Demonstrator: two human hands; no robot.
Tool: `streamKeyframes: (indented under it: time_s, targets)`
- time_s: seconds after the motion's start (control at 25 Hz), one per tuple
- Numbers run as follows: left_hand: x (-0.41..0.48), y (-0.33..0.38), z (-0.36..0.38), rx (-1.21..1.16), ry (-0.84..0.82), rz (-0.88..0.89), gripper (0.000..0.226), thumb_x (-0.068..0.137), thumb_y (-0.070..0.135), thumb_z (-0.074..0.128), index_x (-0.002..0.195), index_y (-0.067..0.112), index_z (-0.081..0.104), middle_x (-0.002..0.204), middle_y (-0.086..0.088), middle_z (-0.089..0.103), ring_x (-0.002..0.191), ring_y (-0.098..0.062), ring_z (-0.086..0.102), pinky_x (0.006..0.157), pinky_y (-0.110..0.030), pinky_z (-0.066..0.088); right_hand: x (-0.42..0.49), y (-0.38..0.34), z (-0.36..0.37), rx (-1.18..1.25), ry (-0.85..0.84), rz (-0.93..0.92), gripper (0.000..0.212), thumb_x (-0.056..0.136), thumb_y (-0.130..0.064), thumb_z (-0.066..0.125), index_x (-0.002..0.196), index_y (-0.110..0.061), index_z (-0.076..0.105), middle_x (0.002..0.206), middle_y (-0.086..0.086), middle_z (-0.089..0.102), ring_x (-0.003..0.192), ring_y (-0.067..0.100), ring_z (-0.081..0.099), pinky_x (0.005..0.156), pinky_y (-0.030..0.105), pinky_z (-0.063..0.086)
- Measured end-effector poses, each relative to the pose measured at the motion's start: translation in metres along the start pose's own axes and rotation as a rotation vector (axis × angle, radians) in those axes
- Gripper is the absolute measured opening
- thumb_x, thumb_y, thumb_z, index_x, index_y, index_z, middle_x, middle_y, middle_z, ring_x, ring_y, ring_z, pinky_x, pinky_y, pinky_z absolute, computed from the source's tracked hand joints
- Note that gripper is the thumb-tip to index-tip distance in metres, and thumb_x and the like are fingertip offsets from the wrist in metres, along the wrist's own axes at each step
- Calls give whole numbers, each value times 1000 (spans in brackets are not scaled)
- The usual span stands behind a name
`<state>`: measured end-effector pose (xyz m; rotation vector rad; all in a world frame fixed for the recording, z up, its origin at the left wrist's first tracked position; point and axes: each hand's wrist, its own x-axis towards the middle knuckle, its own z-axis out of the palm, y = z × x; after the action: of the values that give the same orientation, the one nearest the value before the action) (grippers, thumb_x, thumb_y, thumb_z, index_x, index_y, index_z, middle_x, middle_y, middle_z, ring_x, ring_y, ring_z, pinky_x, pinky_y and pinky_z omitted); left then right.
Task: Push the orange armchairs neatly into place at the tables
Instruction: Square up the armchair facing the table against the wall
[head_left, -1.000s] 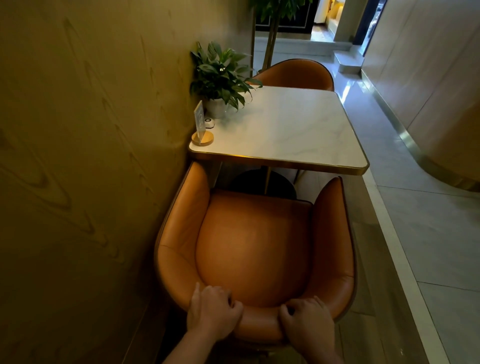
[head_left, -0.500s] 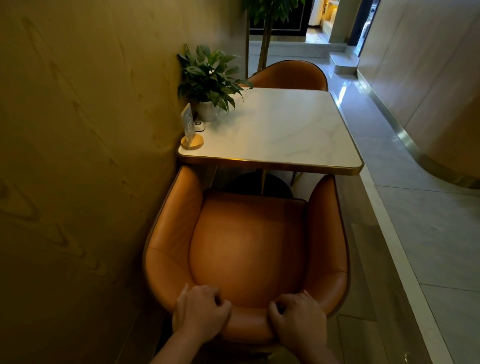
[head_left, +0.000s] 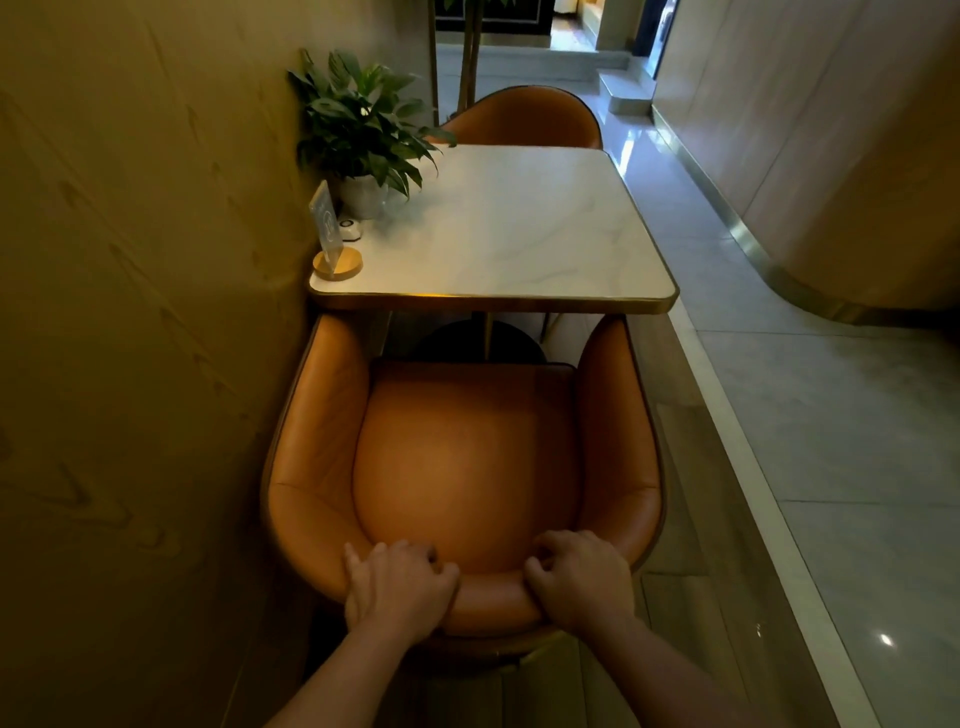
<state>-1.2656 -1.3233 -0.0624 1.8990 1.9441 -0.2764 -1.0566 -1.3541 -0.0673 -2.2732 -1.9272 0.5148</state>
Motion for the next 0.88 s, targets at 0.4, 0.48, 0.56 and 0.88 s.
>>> streamKeyframes:
  time_s: [0.4,0.48,0.56,0.88]
  targets:
    - [6,-18,-10,-86,-49,106,47,98,56,32,127,33,62,118,6,65,114,-17,55,114,-50,18,3,6,-5,6,22,-36,38,94,-53,48,113,-29,71,110,-7,68,103,13,60,86,31,48]
    - [15,-37,-14,-86,-46,116,46,97,59,34,123,34,63,114,8,65,113,-15,56,118,-55,12,4,8,-3,8,28,-44,38,94,-54,46,115,-31,70,113,-9,67,104,11,59,87,30,47]
    - [22,-50,-14,-81,-20,103,47,95,61,36,121,35,65,110,11,65,113,-13,55,120,-59,5,7,9,1,5,26,-36,39,94,-56,45,116,-34,69,115,-13,66,104,8,58,87,29,47]
    - [28,-43,-11,-130,48,94,43,91,60,42,116,35,67,108,15,66,112,-11,54,120,-59,7,19,18,4,-18,31,-48,40,92,-58,43,115,-36,68,115,-20,65,108,4,55,85,28,47]
